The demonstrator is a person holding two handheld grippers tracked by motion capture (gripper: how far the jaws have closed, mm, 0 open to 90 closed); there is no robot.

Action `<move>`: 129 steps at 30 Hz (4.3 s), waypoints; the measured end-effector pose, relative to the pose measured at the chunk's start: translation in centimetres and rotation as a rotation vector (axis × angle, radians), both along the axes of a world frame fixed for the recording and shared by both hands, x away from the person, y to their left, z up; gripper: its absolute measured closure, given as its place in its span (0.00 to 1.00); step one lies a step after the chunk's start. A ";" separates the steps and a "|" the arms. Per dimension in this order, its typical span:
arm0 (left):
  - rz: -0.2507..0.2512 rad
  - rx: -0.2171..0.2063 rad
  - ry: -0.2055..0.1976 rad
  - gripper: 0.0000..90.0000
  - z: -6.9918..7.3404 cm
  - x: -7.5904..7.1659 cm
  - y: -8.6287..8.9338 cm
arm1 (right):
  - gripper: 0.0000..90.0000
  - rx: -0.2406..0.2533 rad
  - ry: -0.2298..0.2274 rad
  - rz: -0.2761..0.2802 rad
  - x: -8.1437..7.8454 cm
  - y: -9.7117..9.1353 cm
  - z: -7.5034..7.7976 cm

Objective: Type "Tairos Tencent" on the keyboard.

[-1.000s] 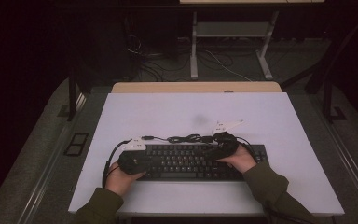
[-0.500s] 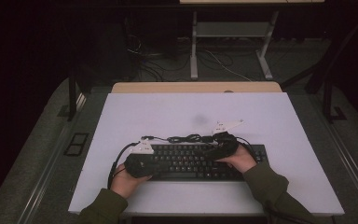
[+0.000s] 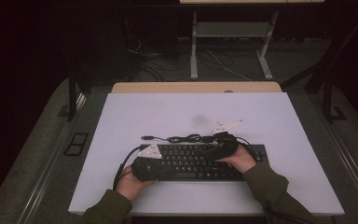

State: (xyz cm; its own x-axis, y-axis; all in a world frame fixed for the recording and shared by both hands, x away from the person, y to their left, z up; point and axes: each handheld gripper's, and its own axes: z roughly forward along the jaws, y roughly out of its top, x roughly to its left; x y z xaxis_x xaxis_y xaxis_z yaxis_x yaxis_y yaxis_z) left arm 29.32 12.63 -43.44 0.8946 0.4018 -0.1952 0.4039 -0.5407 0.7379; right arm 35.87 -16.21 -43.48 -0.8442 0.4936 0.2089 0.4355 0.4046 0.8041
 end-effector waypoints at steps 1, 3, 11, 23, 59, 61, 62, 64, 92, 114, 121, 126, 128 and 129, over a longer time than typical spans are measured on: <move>-0.001 0.001 0.001 0.99 0.0 0.0 0.0 | 0.32 0.000 0.001 0.000 0.0 0.0 0.0; -0.003 0.005 0.003 0.99 -0.1 0.0 0.0 | 0.32 0.001 0.000 -0.001 0.0 0.0 0.0; -0.007 0.000 0.017 0.99 -0.5 0.1 -0.1 | 0.32 -0.002 0.003 -0.002 0.0 0.0 0.0; 0.000 0.001 -0.002 0.99 0.0 0.0 0.0 | 0.32 0.002 -0.002 -0.005 0.0 0.0 0.0; 0.150 -0.057 -0.054 0.28 0.1 0.7 0.2 | 0.45 0.032 0.014 0.005 -1.5 -2.5 1.3; 0.152 -0.054 -0.053 0.26 0.1 0.8 0.2 | 0.49 0.029 0.013 0.007 -1.7 -2.8 1.3; 0.156 -0.053 -0.055 0.25 0.1 0.9 0.2 | 0.51 0.026 0.015 0.008 -1.8 -2.9 1.3; 0.165 -0.057 -0.055 0.24 0.1 0.9 0.2 | 0.55 0.025 0.012 0.013 -2.0 -3.2 1.4; 0.193 -0.052 -0.095 0.19 0.4 2.3 -0.6 | 0.99 -0.112 0.024 0.145 -4.8 -4.6 0.0; 0.184 -0.051 -0.091 0.42 0.3 3.0 -1.5 | 0.99 -0.141 0.027 0.161 -4.9 -4.3 -0.5; 0.201 -0.044 -0.103 0.75 0.4 3.1 -1.3 | 0.99 -0.141 0.026 0.164 -4.9 -4.2 -0.5; 0.192 -0.025 -0.094 0.91 0.3 3.1 -1.3 | 0.99 -0.142 0.026 0.163 -5.0 -4.2 -0.5; 0.186 -0.012 -0.093 0.96 0.3 3.1 -1.3 | 0.99 -0.143 0.026 0.163 -5.0 -4.2 -0.5; 0.184 -0.007 -0.089 0.98 0.2 3.1 -1.4 | 0.99 -0.143 0.026 0.163 -5.0 -4.2 -0.5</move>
